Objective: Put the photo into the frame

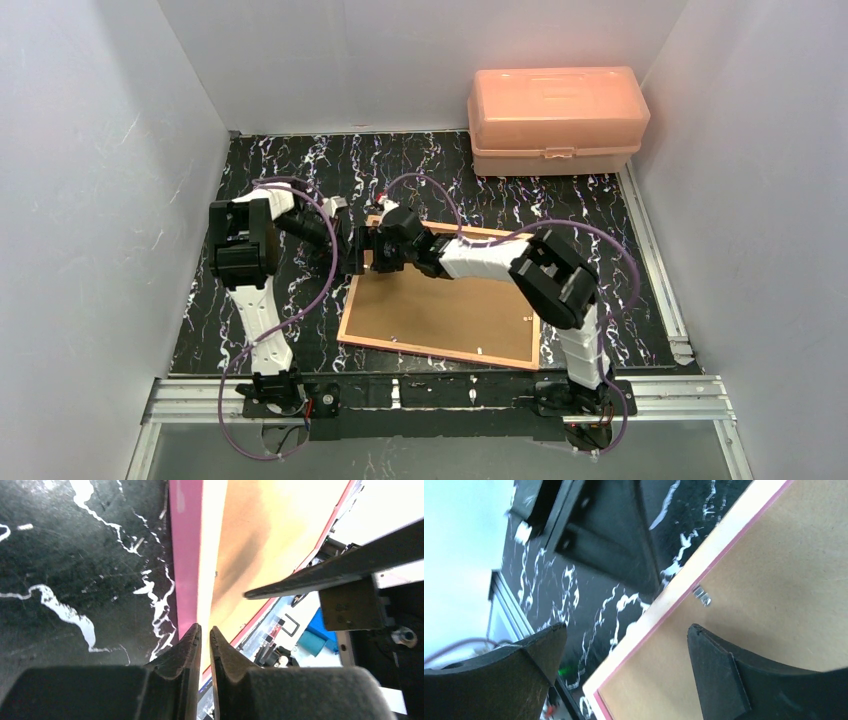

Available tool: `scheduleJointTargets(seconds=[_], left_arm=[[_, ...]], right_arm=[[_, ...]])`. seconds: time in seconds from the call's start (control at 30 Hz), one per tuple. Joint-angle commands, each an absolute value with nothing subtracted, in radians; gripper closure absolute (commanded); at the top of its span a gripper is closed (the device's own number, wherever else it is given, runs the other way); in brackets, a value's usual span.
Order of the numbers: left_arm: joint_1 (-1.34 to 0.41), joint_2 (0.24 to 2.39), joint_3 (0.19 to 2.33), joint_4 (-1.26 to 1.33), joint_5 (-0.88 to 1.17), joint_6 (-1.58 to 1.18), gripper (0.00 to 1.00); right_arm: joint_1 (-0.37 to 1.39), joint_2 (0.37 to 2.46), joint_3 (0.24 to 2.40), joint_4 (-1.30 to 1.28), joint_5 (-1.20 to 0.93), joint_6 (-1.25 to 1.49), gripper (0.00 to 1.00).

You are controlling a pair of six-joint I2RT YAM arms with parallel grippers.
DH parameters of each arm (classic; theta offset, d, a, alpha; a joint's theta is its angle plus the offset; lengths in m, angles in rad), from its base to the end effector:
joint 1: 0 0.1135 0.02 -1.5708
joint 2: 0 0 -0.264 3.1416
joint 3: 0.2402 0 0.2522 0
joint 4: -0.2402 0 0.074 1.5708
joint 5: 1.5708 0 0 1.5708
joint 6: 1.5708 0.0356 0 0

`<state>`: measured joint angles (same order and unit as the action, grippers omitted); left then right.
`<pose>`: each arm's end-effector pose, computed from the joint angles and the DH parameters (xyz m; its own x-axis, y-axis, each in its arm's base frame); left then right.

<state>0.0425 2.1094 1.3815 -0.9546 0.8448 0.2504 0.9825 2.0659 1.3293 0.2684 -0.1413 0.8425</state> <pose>0.3681 -0.0110 0.1249 -0.9895 0.1226 -0.0762 0.1380 0.6496 -0.7476 0.2537 0.3893 0.1764 -0.8334 0.0821 -0.5465 -0.4077 0.5763 0.7083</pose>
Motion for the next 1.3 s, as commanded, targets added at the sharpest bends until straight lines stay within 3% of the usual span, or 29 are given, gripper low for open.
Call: scheduleJointTargets(seconds=[0.0, 0.17, 0.37, 0.57, 0.93, 1.03, 1.1, 1.27], left_arm=[[0.066, 1.998, 1.453, -1.072, 0.850, 0.307, 0.88], [0.089, 1.945, 1.500, -1.166, 0.828, 0.361, 0.84], [0.101, 1.823, 1.511, -1.267, 0.824, 0.489, 0.79], [0.111, 1.676, 1.509, -1.322, 0.795, 0.557, 0.76], [0.140, 1.592, 1.486, -1.366, 0.802, 0.576, 0.75], [0.140, 1.574, 1.477, -1.361, 0.806, 0.584, 0.72], [0.140, 1.563, 1.472, -1.360, 0.804, 0.599, 0.64], [0.140, 1.529, 1.463, -1.351, 0.795, 0.612, 0.62]], right_arm=[[0.993, 1.861, 1.367, -0.002, -0.190, 0.432, 0.01], [1.052, 1.628, 1.221, -0.238, -0.136, 0.199, 0.09], [1.191, 1.478, 1.053, -0.327, -0.075, 0.158, 0.16], [1.262, 1.503, 0.979, -0.329, -0.040, 0.123, 0.24], [1.349, 1.504, 0.917, -0.297, 0.083, 0.123, 0.29], [1.362, 1.519, 0.918, -0.300, 0.137, 0.130, 0.34], [1.369, 1.533, 0.928, -0.307, 0.155, 0.129, 0.36], [1.385, 1.549, 0.951, -0.318, 0.205, 0.121, 0.49]])
